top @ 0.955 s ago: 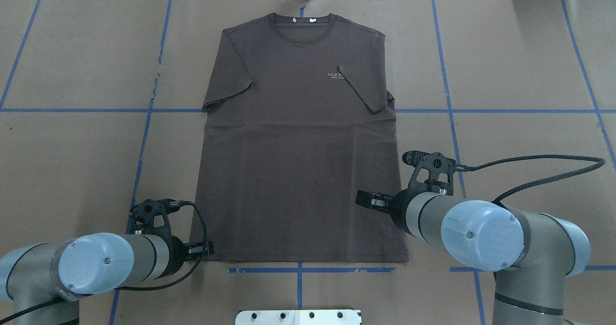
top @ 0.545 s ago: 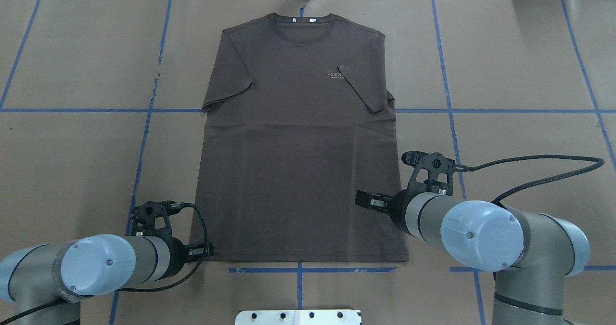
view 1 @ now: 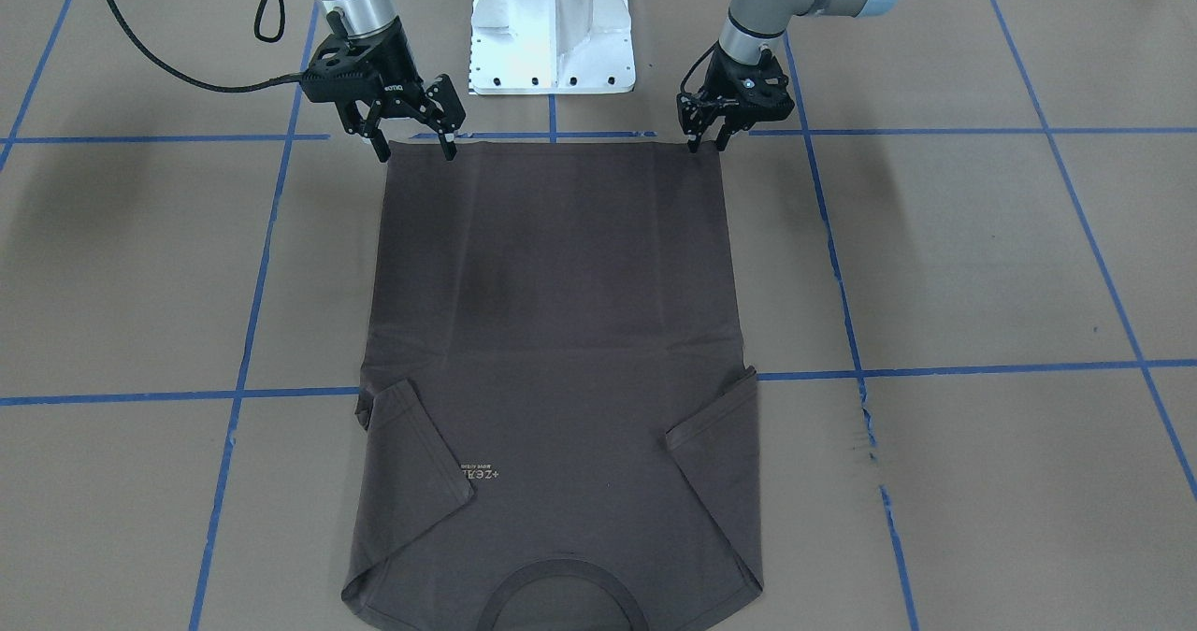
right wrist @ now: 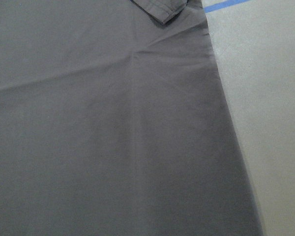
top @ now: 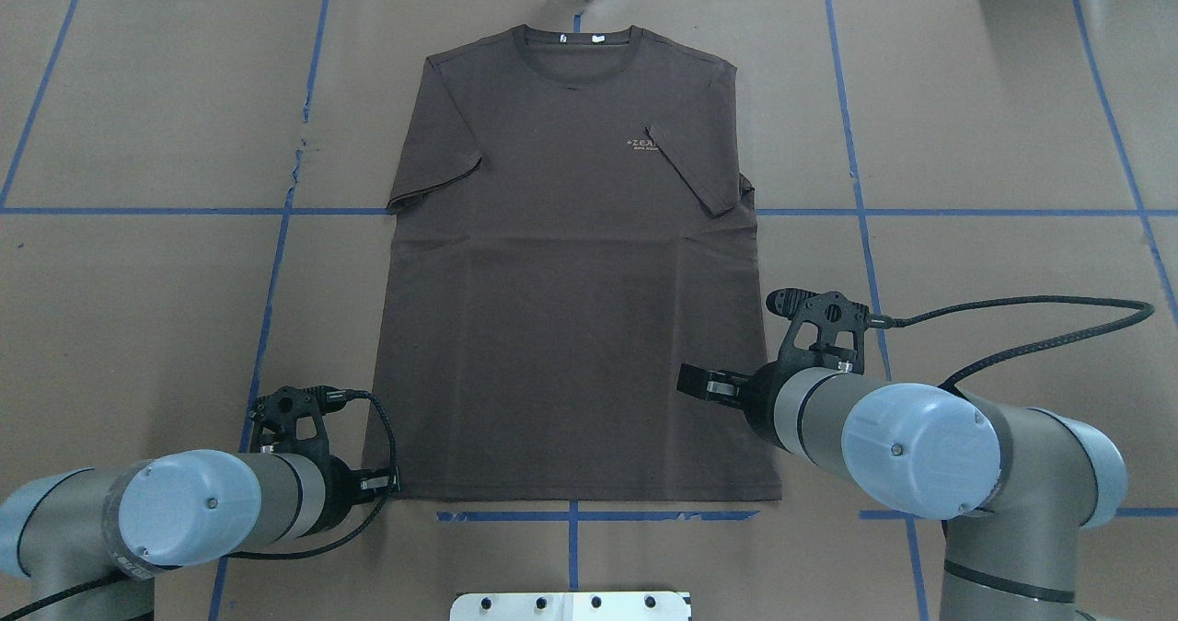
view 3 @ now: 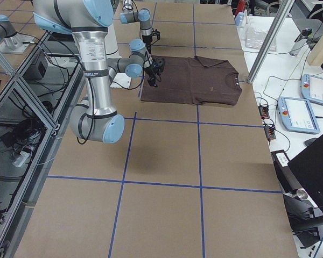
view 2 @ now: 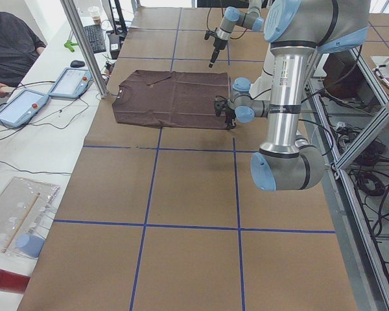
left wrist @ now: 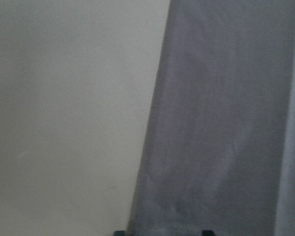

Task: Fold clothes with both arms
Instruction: 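Grasp the hem corners with both grippers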

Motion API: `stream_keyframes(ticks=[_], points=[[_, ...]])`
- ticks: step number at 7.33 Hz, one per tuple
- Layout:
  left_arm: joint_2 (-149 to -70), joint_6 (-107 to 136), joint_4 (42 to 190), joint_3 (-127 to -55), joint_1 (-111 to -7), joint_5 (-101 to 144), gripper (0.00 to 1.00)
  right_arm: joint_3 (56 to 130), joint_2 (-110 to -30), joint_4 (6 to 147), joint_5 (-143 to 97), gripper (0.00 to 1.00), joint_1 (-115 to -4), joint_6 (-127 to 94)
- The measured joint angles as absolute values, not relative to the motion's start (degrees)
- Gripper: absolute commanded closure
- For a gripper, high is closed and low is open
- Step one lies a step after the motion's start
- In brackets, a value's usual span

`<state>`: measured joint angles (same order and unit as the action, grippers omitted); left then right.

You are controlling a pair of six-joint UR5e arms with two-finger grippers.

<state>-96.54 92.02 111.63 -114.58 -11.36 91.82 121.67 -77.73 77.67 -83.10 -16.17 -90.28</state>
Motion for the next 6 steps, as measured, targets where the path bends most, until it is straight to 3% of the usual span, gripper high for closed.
stream_keyframes(ticks=[1,2,4,5,6], points=[[-96.47,92.02,111.62,-114.55,-11.34,91.83,0.77,121.66,-77.68,77.69,-83.08,0.0,-16.17,-90.27],[-96.44,92.02,111.62,-114.53,-11.34,91.84,1.0,121.62,-77.67,77.68,-83.06,0.0,-16.17,-90.27],[-96.47,92.02,111.45,-114.54,-11.34,91.83,1.0,121.54,-77.67,77.62,-83.1,0.0,-16.14,-90.28],[-96.65,92.02,110.9,-114.66,-11.34,91.81,1.0,121.5,-77.75,77.63,-83.08,0.05,-16.13,-90.32],[-96.96,92.02,110.16,-114.95,-11.34,91.82,1.0,121.49,-77.79,77.66,-82.88,0.19,-16.14,-90.51]])
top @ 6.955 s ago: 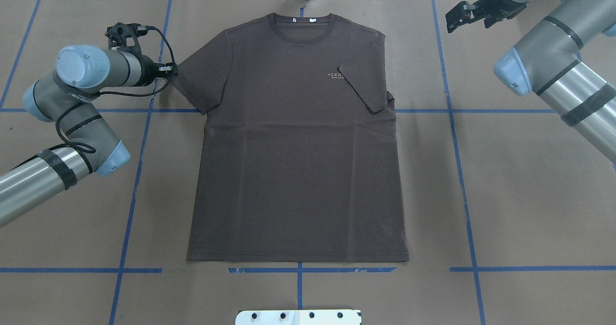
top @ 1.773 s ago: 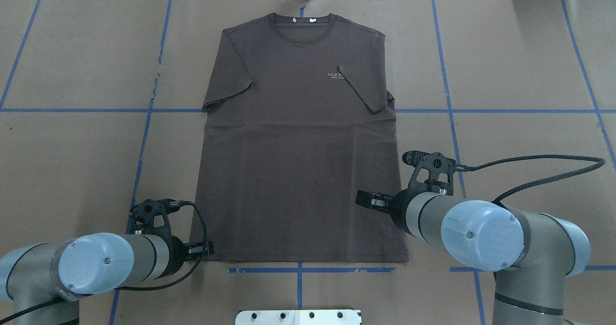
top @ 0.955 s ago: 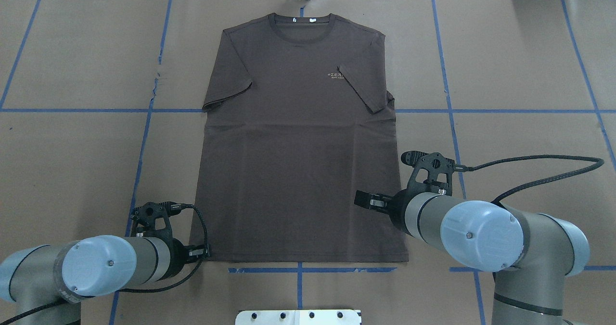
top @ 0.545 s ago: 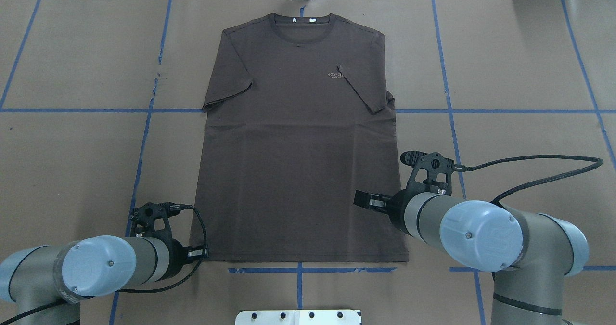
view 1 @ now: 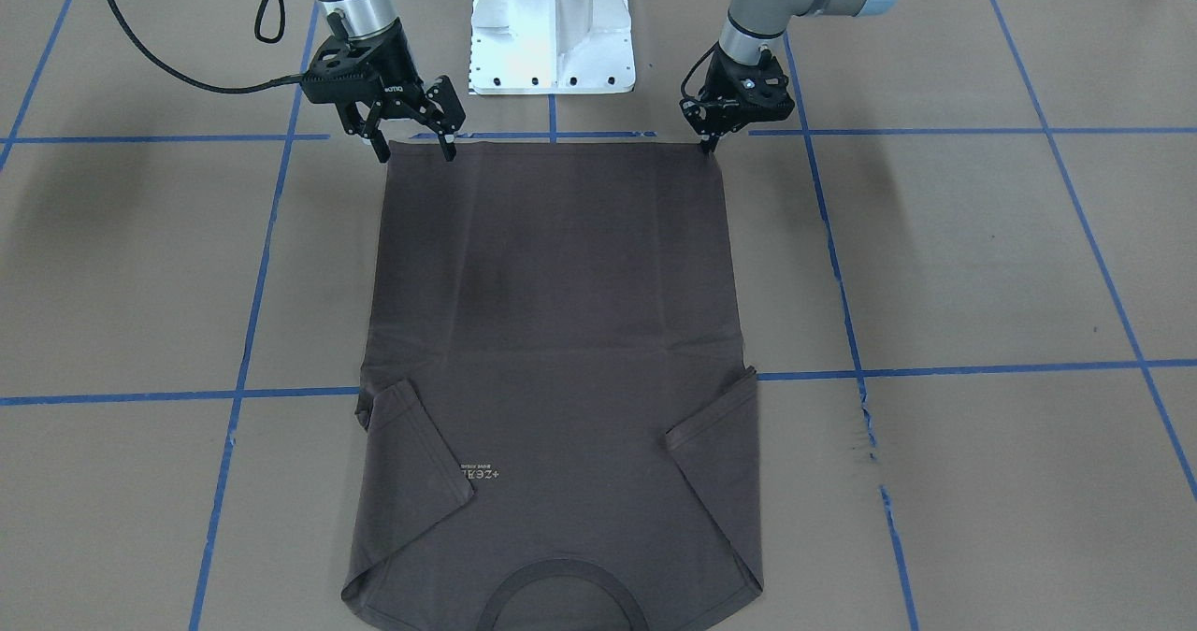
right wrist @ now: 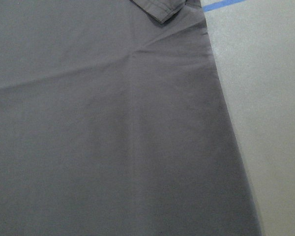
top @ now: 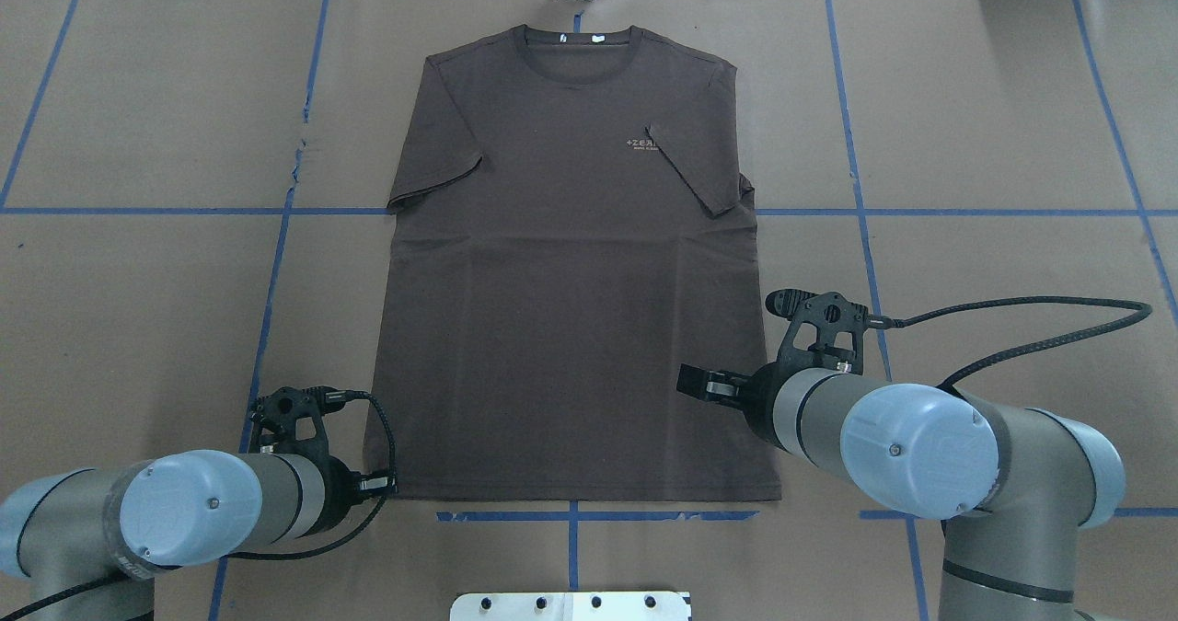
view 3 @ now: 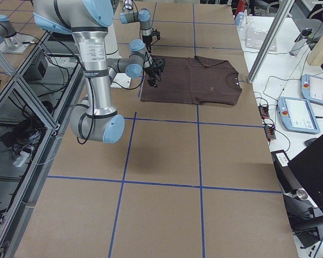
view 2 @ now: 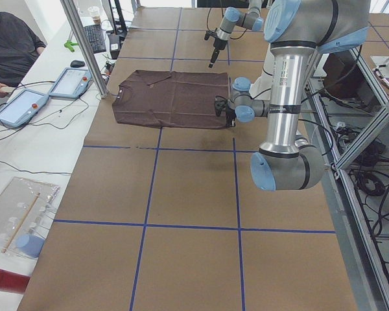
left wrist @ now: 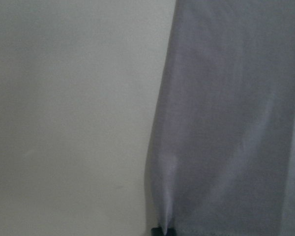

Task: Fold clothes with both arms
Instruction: 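Grasp the hem corners with both grippers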

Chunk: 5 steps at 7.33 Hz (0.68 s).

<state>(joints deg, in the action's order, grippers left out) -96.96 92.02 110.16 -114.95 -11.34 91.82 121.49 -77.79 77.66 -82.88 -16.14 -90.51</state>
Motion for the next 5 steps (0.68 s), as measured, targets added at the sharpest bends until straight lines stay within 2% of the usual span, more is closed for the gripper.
stream_keyframes(ticks=[4,5], points=[[-98.45,92.02,109.35,-115.62,-11.46,91.87,1.0,121.56,-76.82,85.1,-81.54,0.23,-15.05,-96.1],[-98.63,92.02,109.34,-115.68,-11.55,91.85,1.0,121.52,-77.19,86.2,-80.51,0.28,-13.47,-96.44]])
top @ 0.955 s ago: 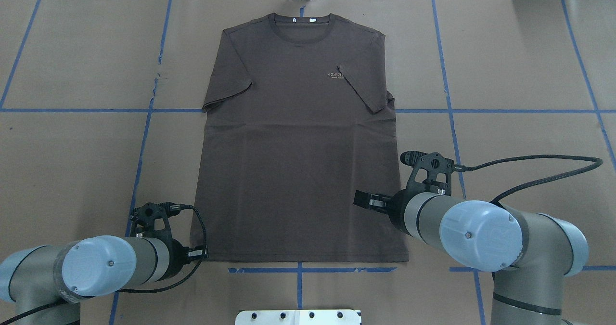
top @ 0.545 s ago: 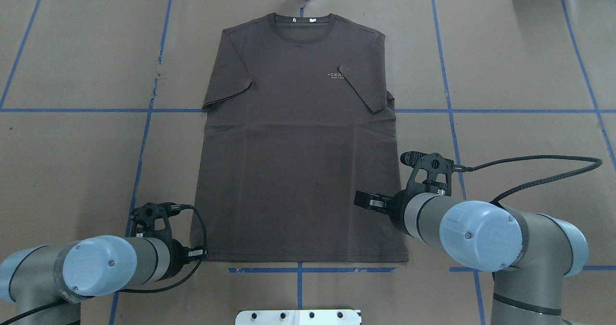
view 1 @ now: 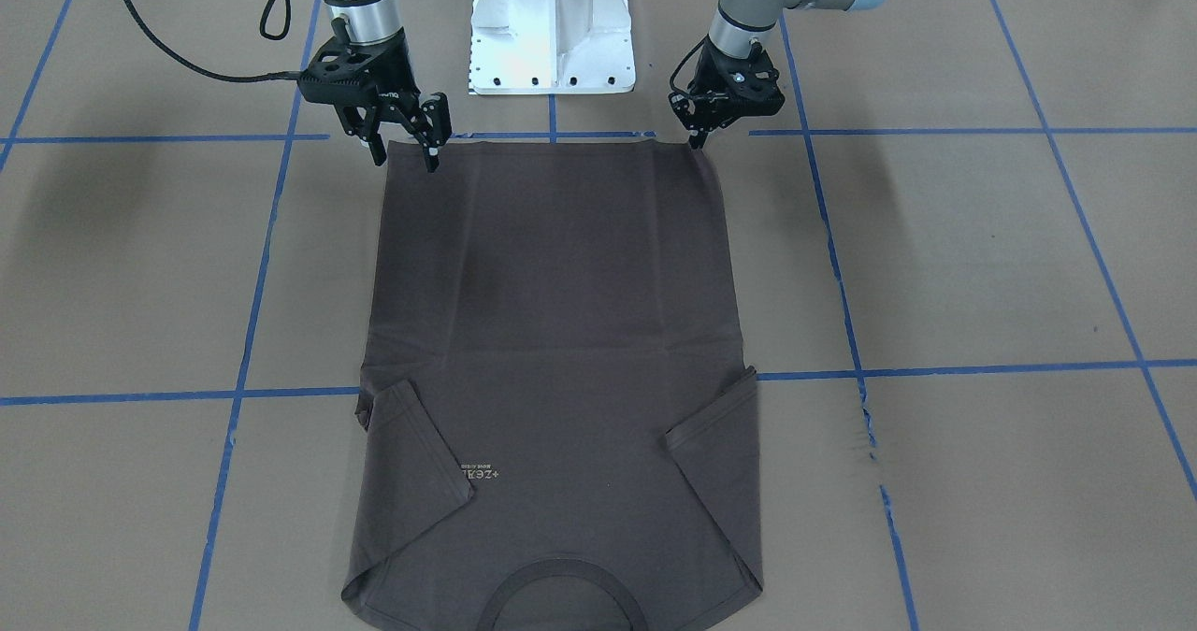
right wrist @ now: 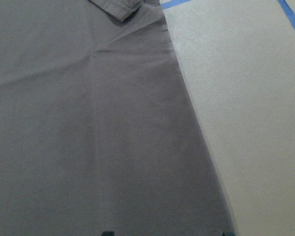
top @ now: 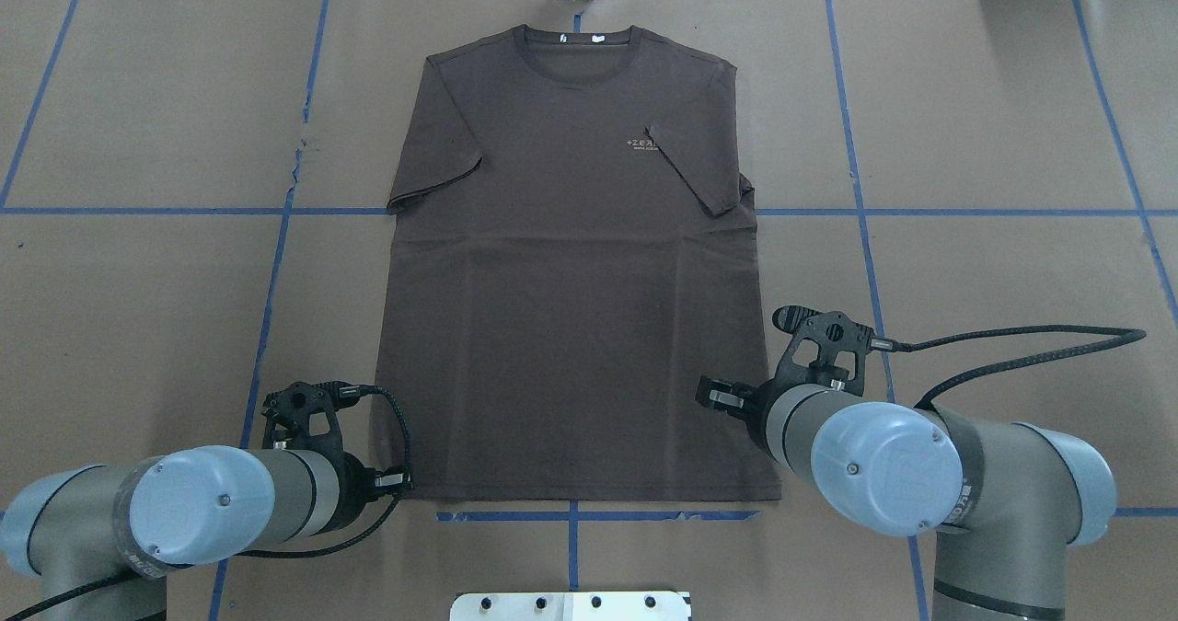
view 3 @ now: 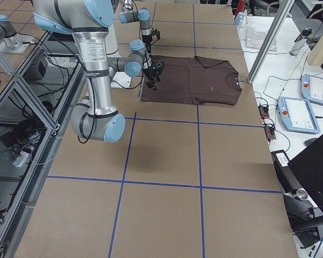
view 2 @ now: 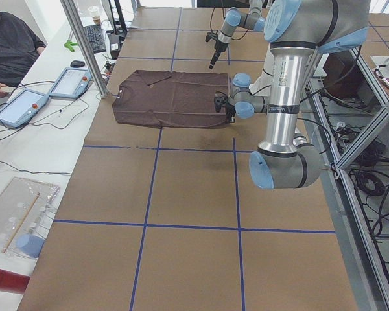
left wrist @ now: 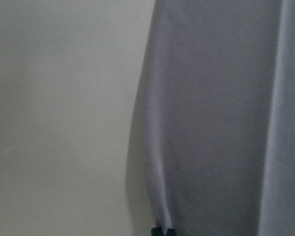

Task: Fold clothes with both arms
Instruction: 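Grasp the hem corners with both grippers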

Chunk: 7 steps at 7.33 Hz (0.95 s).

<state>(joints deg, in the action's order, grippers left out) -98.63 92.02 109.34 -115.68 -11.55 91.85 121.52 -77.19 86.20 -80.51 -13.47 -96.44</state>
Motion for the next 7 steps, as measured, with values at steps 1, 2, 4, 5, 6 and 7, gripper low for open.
stream_keyframes(ticks=[1,2,4,5,6,7], points=[[-98.75,92.02,109.34,-115.79,-11.62,91.85,1.0,121.42,-77.71,86.62,-78.96,0.31,-11.33,-96.86],[-98.91,92.02,109.34,-115.91,-11.65,91.86,1.0,121.29,-78.26,86.76,-77.42,0.31,-9.3,-97.7],[-99.41,91.97,109.33,-116.16,-11.74,91.94,1.0,120.48,-79.29,86.78,-75.37,0.31,-6.98,-99.13],[-99.52,91.95,109.33,-116.32,-11.76,92.01,1.0,119.7,-79.43,86.76,-74.6,0.34,-6.48,-99.31],[-99.55,91.94,109.34,-116.49,-11.77,92.09,1.0,119.02,-79.47,86.75,-74.07,0.37,-6.21,-99.39],[-99.55,91.93,109.34,-116.67,-11.81,92.15,1.0,118.54,-79.51,86.75,-73.67,0.38,-6.02,-99.47]])
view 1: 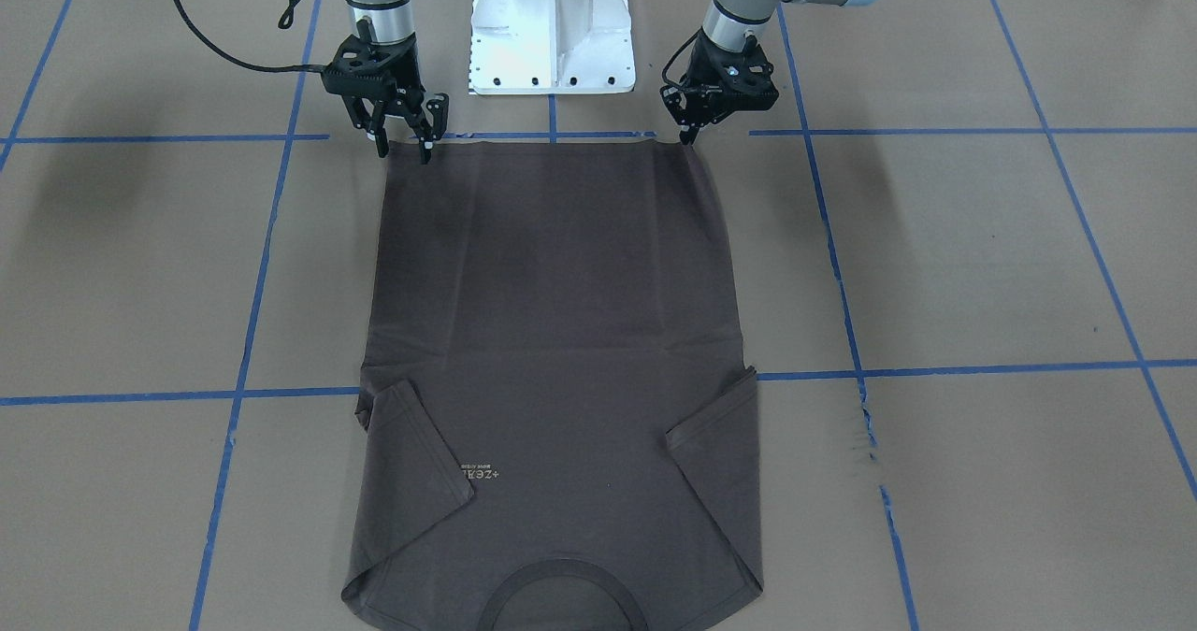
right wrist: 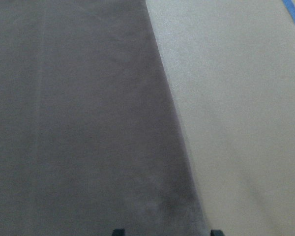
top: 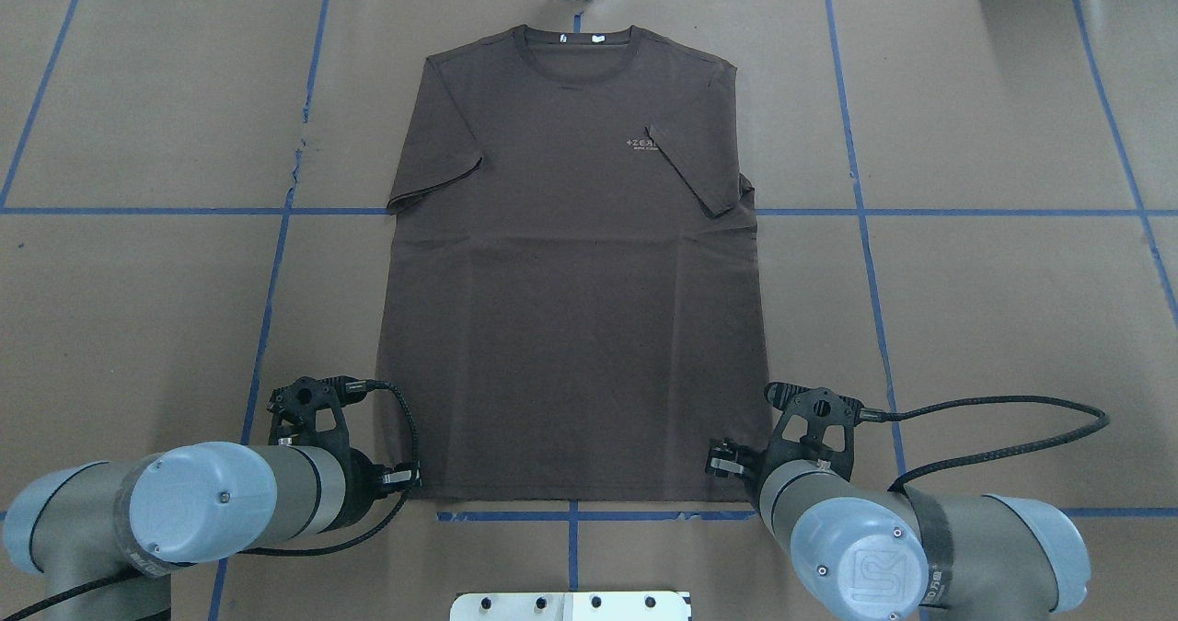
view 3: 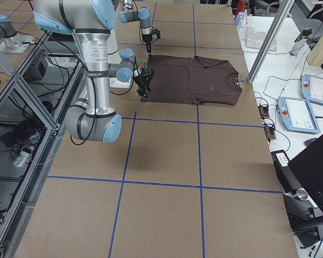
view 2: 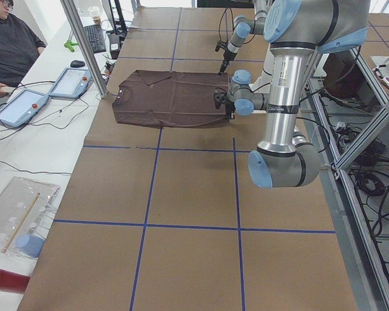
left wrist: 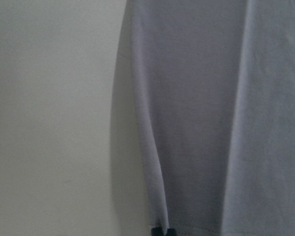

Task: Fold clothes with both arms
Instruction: 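Grasp the hem corners with both grippers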

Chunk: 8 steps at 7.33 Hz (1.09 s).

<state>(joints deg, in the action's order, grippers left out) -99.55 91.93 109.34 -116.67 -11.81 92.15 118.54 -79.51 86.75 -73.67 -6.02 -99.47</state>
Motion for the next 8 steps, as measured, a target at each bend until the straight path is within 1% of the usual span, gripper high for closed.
stream_keyframes(ticks=[3,4,5,6,7,8], points=[[-99.52,91.93,109.34,-116.93,-11.86,92.27,1.0,117.39,-79.77,86.75,-72.77,0.38,-5.35,-99.57],[-99.52,91.93,109.34,-116.96,-11.86,92.28,1.0,117.19,-79.95,86.75,-72.71,0.43,-5.25,-99.58],[-99.53,91.93,109.34,-116.97,-11.86,92.3,1.0,117.12,-80.01,86.75,-72.7,0.64,-5.19,-99.67],[-99.53,91.93,109.34,-116.98,-11.87,92.34,1.0,117.09,-80.02,86.75,-72.69,0.91,-5.1,-100.3],[-99.54,91.93,109.35,-117.01,-11.86,92.36,1.0,117.08,-80.01,86.73,-72.69,1.0,-4.96,-101.55],[-99.54,91.93,109.39,-117.04,-11.86,92.35,1.0,117.07,-80.0,86.69,-72.67,1.0,-4.76,-102.43]])
